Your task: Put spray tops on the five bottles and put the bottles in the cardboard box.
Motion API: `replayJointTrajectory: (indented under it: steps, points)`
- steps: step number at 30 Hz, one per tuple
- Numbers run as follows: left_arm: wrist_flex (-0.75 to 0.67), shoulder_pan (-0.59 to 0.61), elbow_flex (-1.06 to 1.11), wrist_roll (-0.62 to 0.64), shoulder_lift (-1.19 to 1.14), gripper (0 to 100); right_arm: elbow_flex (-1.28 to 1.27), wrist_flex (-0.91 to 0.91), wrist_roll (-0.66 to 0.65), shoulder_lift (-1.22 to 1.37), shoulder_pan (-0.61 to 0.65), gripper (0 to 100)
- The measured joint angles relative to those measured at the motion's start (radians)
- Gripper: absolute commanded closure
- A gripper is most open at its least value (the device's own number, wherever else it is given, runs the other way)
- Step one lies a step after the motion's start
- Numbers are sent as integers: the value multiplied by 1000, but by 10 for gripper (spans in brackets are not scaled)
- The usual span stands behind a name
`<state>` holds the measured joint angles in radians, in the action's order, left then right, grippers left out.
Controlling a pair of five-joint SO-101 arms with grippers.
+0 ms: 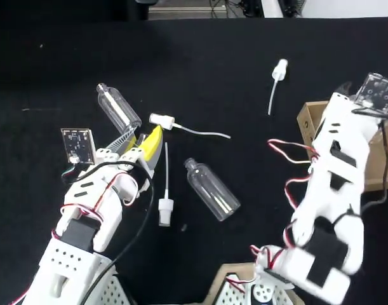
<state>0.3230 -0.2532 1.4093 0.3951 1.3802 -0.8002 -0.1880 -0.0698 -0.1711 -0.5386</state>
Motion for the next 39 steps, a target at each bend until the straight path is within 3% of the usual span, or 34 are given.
replayJointTrajectory:
  steps: [8, 11, 23, 28, 33, 36, 39]
  points:
    - [0, 0, 26, -2, 0, 832, 0, 365, 0, -245, -55, 740]
    - [0, 6, 46, -68, 0, 834, 0, 474, 0, -336, -57, 740]
    - [0, 6, 49, -123, 0, 833, 0, 732, 0, -571, -58, 740]
    - [6, 61, 49, -133, 0, 830, 78, 951, -11, -658, -58, 740]
    - [187, 166, -21, -133, 0, 830, 218, 1238, -110, -680, 9, 740]
    - [324, 215, -101, -133, 0, 830, 290, 1399, -147, -680, 97, 740]
    - [364, 275, -121, -133, 0, 830, 327, 1514, -158, -683, 219, 740]
